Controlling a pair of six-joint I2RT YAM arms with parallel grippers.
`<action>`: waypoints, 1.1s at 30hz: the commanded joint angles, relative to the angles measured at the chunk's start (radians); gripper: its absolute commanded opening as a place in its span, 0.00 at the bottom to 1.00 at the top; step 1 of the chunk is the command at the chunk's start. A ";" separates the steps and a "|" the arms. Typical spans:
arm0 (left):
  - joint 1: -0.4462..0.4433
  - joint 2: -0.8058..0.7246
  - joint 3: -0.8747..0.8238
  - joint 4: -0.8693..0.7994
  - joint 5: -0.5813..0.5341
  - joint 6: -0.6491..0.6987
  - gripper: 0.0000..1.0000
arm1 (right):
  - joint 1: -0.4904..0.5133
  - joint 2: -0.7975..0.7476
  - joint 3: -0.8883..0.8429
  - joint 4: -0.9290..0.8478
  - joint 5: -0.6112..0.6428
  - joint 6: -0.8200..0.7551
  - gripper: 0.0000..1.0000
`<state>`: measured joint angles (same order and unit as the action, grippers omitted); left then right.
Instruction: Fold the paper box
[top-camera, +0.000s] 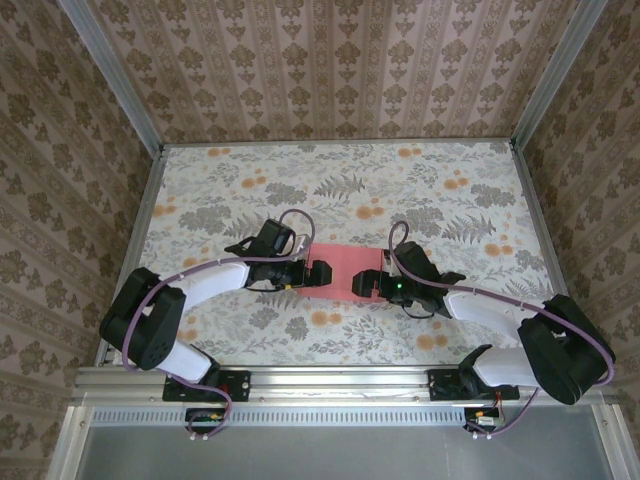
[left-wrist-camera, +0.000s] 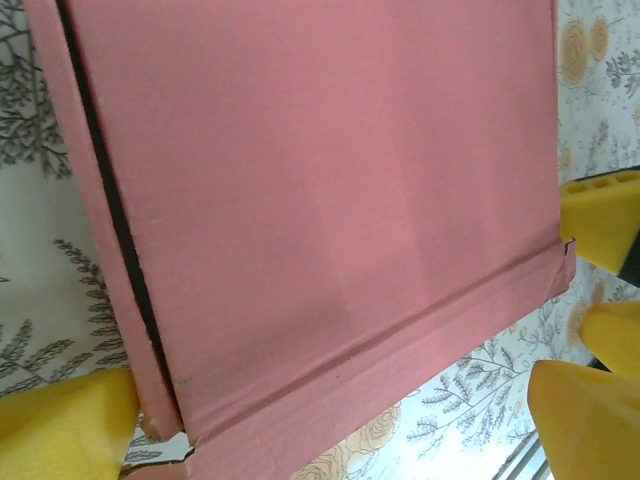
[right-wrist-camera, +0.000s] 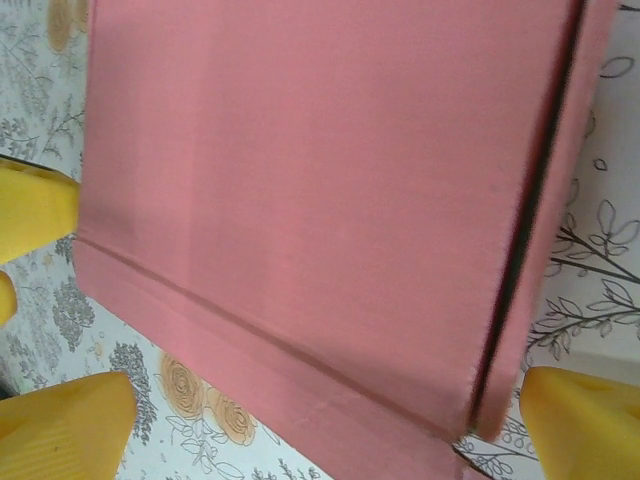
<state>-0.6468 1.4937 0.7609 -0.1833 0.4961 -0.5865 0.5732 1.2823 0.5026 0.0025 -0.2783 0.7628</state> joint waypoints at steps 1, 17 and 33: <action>-0.004 0.015 0.017 0.017 0.036 0.016 1.00 | 0.003 0.005 0.007 0.042 -0.015 -0.010 1.00; 0.009 -0.072 0.034 0.021 0.081 -0.033 1.00 | 0.003 -0.088 0.077 -0.112 0.008 -0.087 1.00; 0.019 -0.197 0.119 -0.120 0.080 -0.174 1.00 | -0.008 -0.182 0.241 -0.362 0.016 -0.038 1.00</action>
<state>-0.6270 1.3258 0.8394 -0.2623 0.5385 -0.7105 0.5655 1.1225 0.7033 -0.3187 -0.2405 0.7040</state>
